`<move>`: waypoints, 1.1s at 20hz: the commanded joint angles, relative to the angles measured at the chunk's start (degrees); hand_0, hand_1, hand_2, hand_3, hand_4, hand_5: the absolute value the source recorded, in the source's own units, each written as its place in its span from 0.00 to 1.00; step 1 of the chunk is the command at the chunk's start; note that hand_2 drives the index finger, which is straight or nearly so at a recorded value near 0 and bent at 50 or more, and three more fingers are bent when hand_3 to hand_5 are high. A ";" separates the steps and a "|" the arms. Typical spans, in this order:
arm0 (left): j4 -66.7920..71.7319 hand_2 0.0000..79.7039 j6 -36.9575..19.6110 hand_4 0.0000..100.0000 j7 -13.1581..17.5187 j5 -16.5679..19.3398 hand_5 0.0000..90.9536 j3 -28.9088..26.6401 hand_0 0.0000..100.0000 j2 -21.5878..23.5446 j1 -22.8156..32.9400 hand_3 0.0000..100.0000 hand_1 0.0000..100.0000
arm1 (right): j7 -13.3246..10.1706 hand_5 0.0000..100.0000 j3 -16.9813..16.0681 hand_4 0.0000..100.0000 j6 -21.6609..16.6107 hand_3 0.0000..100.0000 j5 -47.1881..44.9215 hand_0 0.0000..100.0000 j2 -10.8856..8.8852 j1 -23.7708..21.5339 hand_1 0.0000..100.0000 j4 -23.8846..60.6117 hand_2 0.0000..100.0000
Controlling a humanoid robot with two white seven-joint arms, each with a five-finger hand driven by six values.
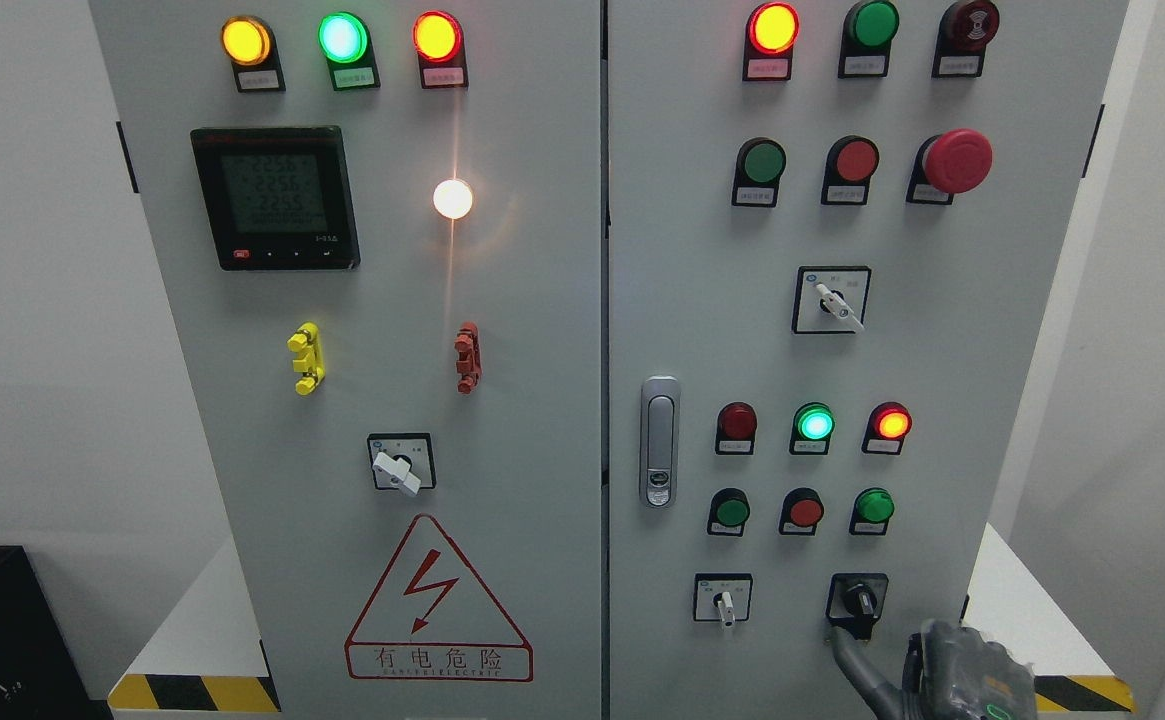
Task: Flip black knob to close circuit
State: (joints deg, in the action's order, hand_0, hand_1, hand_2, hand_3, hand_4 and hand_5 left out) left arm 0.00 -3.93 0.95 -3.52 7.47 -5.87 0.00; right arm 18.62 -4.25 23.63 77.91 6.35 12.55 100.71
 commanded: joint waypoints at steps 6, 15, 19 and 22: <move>-1.32 0.00 -0.02 0.00 0.02 0.00 0.00 0.00 0.12 -0.02 1.23 0.00 0.56 | -0.52 0.99 3.28 0.91 0.10 1.00 -0.56 0.00 0.51 -5.43 0.00 8.52 0.89; -1.32 0.00 -0.02 0.00 0.02 0.00 0.00 0.00 0.12 -0.02 1.23 0.00 0.56 | -9.37 0.86 5.30 0.84 -0.34 0.94 -17.05 0.00 1.30 -12.72 0.00 14.34 0.72; -1.32 0.00 -0.02 0.00 0.02 0.00 0.00 0.00 0.12 0.07 1.23 0.00 0.56 | -14.66 0.75 5.66 0.80 -2.70 0.86 -30.24 0.00 1.21 -16.49 0.00 16.70 0.60; -1.32 0.00 -0.02 0.00 0.02 0.00 0.00 0.00 0.12 -0.02 1.23 0.00 0.56 | -17.56 0.68 5.57 0.74 -9.10 0.80 -38.86 0.00 1.04 -20.45 0.00 17.24 0.49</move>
State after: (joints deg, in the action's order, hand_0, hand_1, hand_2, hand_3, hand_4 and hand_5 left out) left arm 0.00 -3.93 0.95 -3.51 7.47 -5.88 0.00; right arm 3.81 -0.66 18.91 53.90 7.31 -1.79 112.77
